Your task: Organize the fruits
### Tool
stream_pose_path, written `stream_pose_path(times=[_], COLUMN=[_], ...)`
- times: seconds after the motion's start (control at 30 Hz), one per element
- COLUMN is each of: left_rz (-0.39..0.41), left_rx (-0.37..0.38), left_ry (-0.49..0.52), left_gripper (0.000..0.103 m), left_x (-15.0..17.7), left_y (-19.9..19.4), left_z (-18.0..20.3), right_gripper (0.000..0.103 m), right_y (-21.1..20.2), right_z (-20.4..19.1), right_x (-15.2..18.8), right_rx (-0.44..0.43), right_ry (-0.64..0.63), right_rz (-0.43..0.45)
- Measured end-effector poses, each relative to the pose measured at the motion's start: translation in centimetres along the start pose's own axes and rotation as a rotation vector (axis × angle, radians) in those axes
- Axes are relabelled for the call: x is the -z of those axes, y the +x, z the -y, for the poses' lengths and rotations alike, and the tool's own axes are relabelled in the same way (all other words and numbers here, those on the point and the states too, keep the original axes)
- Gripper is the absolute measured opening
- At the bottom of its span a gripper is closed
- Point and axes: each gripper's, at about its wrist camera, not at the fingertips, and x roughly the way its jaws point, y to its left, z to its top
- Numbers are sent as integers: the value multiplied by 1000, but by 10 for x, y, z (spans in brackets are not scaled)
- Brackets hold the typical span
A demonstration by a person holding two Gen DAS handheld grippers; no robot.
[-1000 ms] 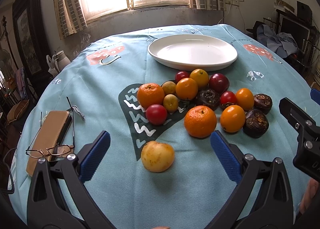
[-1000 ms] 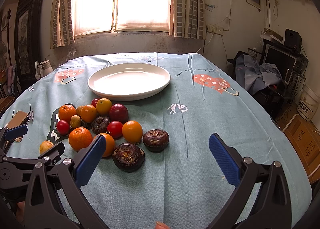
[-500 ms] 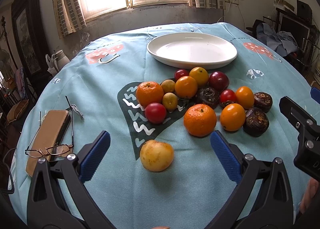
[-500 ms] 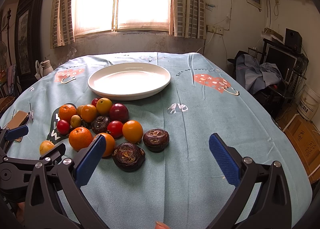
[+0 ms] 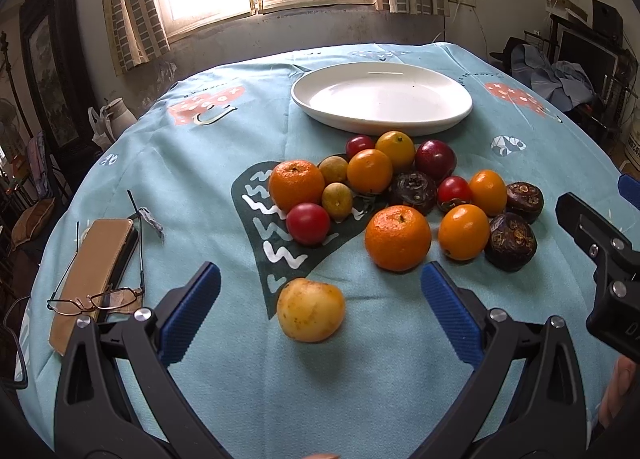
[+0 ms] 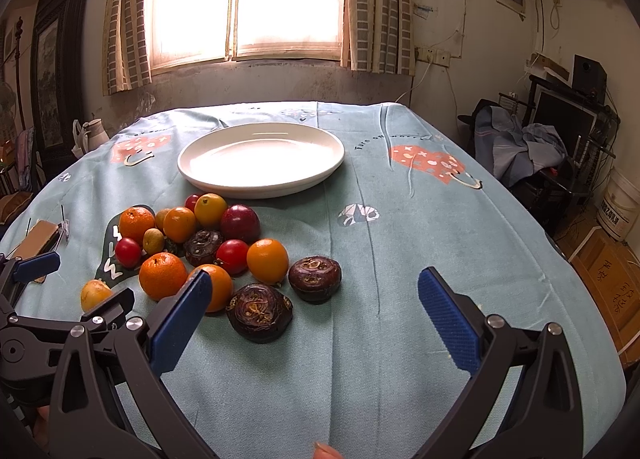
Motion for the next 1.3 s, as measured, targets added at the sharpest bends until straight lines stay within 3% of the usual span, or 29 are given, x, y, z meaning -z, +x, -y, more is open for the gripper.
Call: stream_pose_path(times=[0.13, 0.23, 0.33, 0.47, 0.57, 0.67, 0.77, 1.0, 1.13, 1.23, 1.3], left_rz=[-4, -36, -100, -151, -123, -128, -157, -212, -241, -225, -213], left_rx=[77, 19, -34, 4, 33, 41, 91, 166, 189, 186, 203], left_ry=[-8, 68, 133, 145, 131, 145, 127, 79, 75, 67, 71], left_gripper=[101, 101, 101, 101, 101, 101, 101, 101, 101, 90, 67], left_x=[6, 18, 30, 36, 28, 19, 12, -3, -2, -2, -2], left_y=[-6, -12, -9, -2, -4, 3, 15, 39, 49, 46, 41], left_z=[-19, -32, -42, -50, -49, -45, -44, -40, -39, -40, -39], right_gripper=[102, 102, 102, 102, 102, 102, 102, 102, 88, 81, 81], right_y=[12, 6, -2, 2, 8, 21, 32, 40, 43, 47, 47], right_z=[6, 13, 17, 16, 16, 15, 14, 15, 19, 18, 19], right_x=[11, 24, 31, 33, 30, 23, 20, 18, 18, 19, 19], right_rx=[-161, -260, -307, -336, -434, -429, -483, -459, -498, -522, -533], right_ry=[-6, -44, -65, -76, -54, -55, -36, -43, -20, -10, -3], right_rz=[-145, -196, -230, -289, -327, -345, -386, -352, -358, -376, -378])
